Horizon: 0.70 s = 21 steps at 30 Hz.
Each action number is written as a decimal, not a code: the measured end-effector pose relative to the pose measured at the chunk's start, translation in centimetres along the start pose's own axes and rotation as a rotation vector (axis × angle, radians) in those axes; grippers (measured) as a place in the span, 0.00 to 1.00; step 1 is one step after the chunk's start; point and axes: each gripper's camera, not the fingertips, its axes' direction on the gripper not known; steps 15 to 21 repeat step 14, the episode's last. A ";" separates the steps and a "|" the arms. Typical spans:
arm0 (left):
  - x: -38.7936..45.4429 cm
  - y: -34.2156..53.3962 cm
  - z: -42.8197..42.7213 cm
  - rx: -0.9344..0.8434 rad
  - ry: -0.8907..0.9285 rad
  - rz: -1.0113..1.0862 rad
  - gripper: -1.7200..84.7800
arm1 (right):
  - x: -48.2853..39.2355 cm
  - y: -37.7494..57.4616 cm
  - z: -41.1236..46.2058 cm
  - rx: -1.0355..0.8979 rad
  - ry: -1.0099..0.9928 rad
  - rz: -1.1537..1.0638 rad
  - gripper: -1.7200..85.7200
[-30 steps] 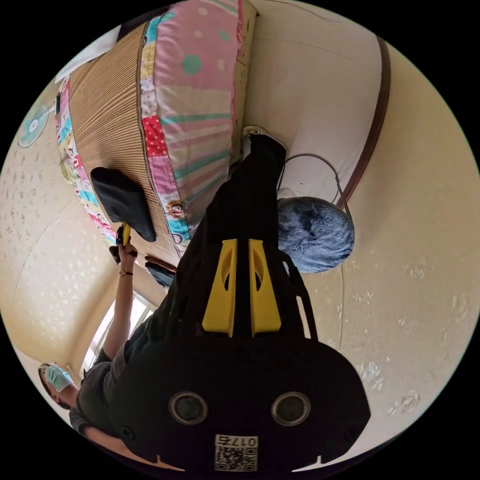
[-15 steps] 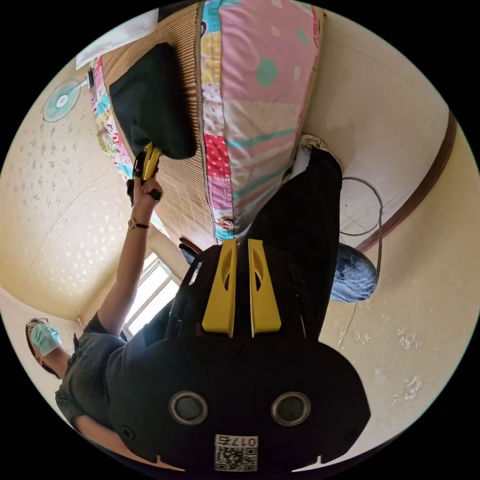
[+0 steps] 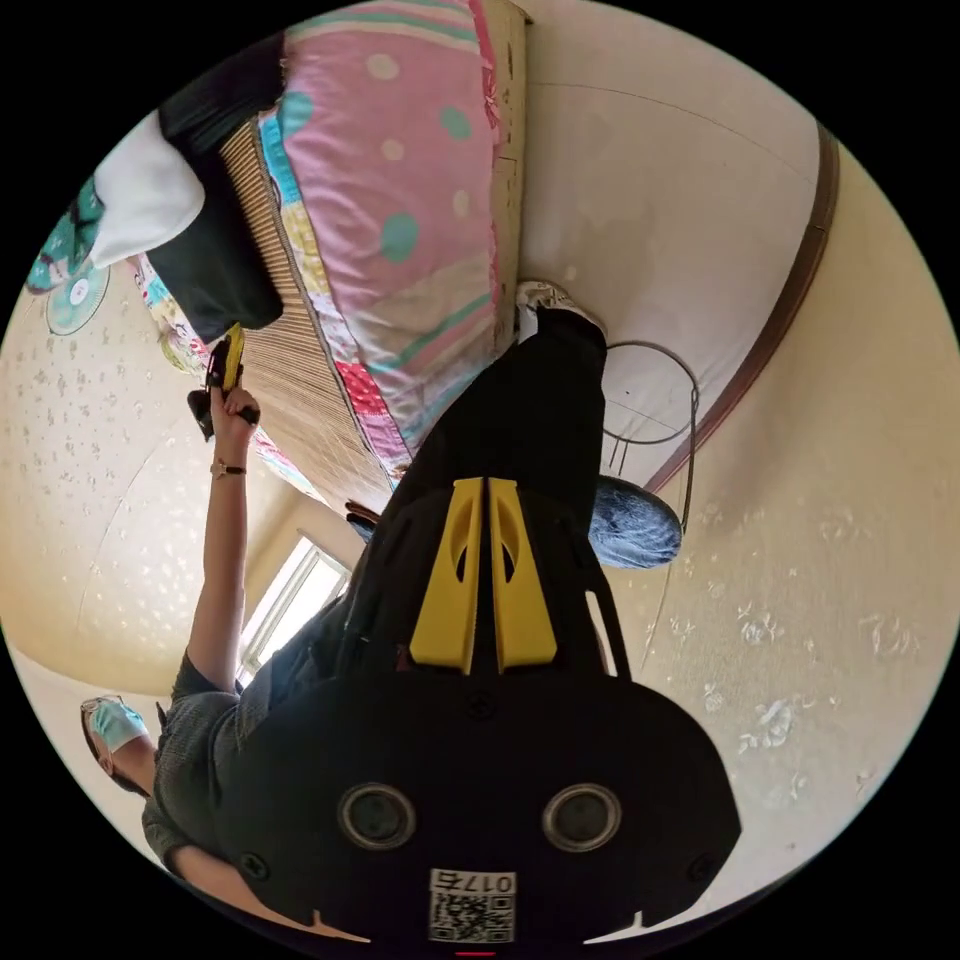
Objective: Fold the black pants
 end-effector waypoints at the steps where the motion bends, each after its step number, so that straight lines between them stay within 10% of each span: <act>1: -1.4 2.2 0.0 -0.086 -0.004 0.023 0.02 | 0.3 -0.3 -0.2 -0.015 0.015 0.003 0.03; 9: -11.8 28.6 -2.4 -0.658 -0.189 -0.034 0.01 | -5.8 -4.3 0.6 -0.123 0.147 -0.090 0.03; 14: -19.4 44.7 -11.6 -0.602 -0.307 -0.324 0.01 | -15.5 -7.0 4.3 -0.196 0.313 -0.247 0.02; 21: -19.4 44.7 -11.6 -0.602 -0.307 -0.324 0.01 | -15.5 -7.0 4.3 -0.196 0.313 -0.247 0.02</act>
